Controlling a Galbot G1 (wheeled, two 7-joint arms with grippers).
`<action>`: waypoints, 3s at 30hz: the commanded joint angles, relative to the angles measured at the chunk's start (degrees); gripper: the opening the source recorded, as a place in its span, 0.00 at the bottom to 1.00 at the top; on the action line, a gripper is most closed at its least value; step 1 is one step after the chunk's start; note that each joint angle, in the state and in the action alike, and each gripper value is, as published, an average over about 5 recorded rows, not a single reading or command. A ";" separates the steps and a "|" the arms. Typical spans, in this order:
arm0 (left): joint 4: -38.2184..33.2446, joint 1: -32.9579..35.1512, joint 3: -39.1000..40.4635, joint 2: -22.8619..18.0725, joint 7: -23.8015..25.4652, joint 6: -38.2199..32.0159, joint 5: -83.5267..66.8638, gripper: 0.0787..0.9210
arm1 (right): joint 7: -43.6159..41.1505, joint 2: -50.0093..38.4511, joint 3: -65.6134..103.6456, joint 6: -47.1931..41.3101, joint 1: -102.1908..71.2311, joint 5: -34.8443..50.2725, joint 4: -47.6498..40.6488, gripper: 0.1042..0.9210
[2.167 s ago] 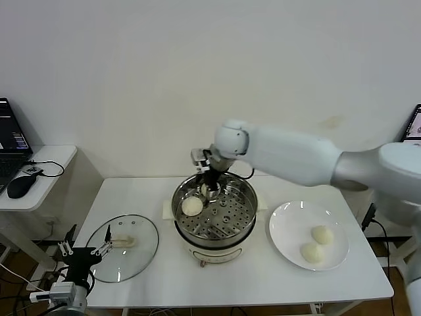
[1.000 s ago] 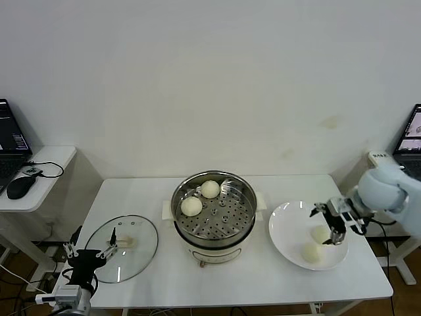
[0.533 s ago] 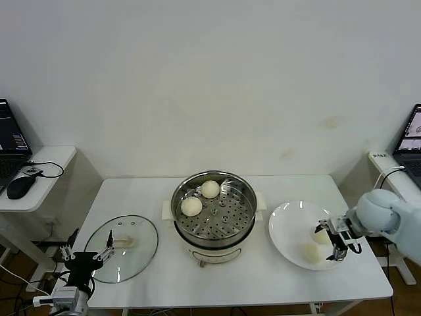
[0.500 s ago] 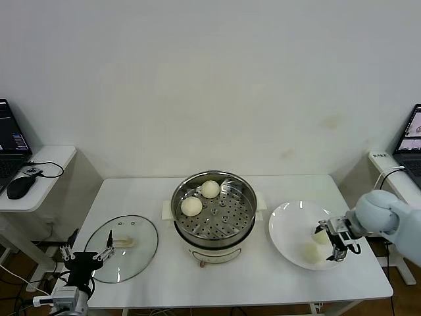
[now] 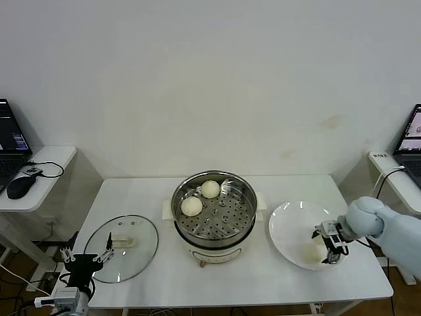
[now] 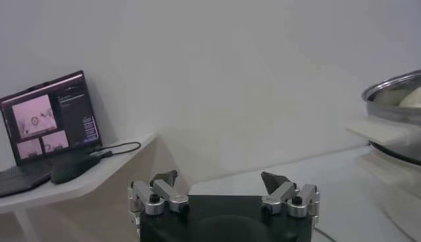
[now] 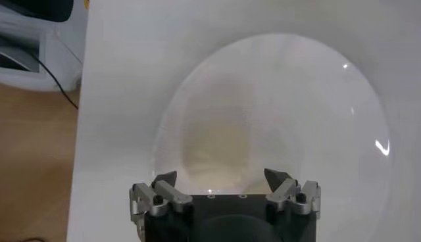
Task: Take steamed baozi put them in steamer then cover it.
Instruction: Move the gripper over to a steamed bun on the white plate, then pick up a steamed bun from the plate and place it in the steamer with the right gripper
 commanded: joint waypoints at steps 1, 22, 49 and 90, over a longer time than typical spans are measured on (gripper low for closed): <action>0.28 0.03 -0.11 0.06 -0.02 -0.04 0.02 0.88 | 0.13 2.83 1.03 -0.51 -1.48 -0.32 -2.49 0.82; -1.90 0.59 0.10 -0.27 -0.15 -0.04 0.13 0.88 | -3.37 -0.62 -1.39 -1.51 8.44 5.10 1.73 0.56; -4.28 1.88 -1.81 -0.45 -0.17 -0.31 -0.41 0.88 | 0.15 27.24 -26.32 -0.28 50.50 22.86 -1.04 0.58; -3.49 1.72 -2.43 -2.68 -0.73 -1.38 -0.39 0.88 | -1.31 36.50 -35.21 27.10 41.29 5.60 -1.75 0.71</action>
